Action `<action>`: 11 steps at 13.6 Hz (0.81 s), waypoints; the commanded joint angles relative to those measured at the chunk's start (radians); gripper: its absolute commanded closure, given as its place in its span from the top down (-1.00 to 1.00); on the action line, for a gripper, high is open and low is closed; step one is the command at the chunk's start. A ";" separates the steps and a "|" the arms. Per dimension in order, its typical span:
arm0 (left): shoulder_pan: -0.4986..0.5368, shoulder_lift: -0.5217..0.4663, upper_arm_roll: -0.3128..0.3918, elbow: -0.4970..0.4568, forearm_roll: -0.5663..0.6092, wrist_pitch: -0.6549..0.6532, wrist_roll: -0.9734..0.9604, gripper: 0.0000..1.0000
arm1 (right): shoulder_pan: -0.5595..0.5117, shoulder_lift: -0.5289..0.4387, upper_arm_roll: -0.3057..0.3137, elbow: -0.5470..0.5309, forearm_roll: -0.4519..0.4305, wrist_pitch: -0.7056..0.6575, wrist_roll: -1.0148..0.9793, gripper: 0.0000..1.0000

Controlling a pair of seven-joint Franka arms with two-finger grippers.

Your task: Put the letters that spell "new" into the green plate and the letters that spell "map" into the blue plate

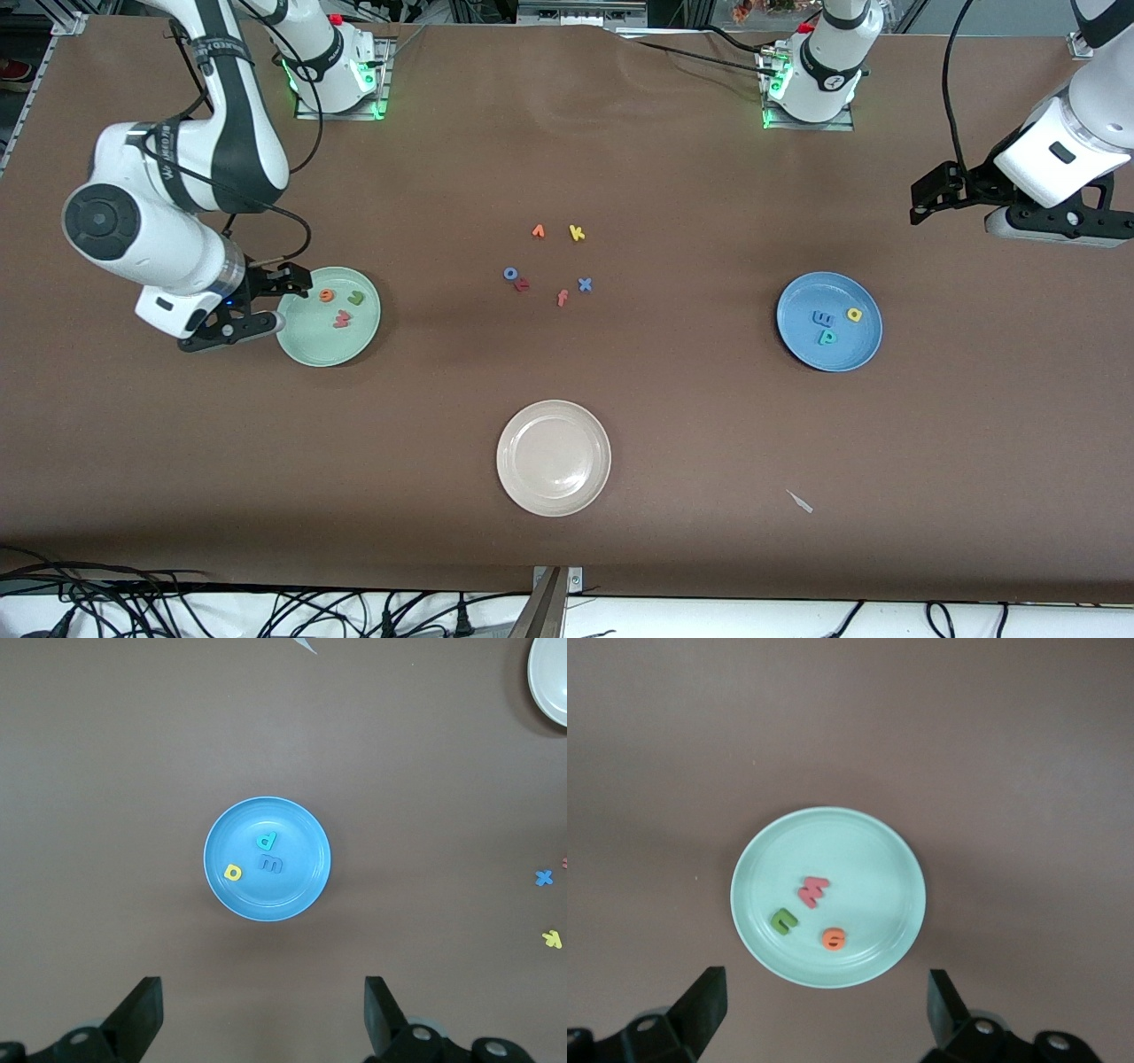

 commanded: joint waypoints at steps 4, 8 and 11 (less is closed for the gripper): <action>0.006 0.015 -0.002 0.031 0.012 -0.025 0.022 1.00 | -0.063 0.029 -0.029 0.257 0.008 -0.191 0.016 1.00; 0.006 0.015 -0.004 0.031 0.012 -0.025 0.020 1.00 | -0.092 0.018 -0.032 0.302 0.094 -0.236 0.018 1.00; 0.006 0.015 -0.004 0.031 0.012 -0.025 0.020 1.00 | -0.090 -0.011 -0.023 0.304 0.109 -0.284 0.027 1.00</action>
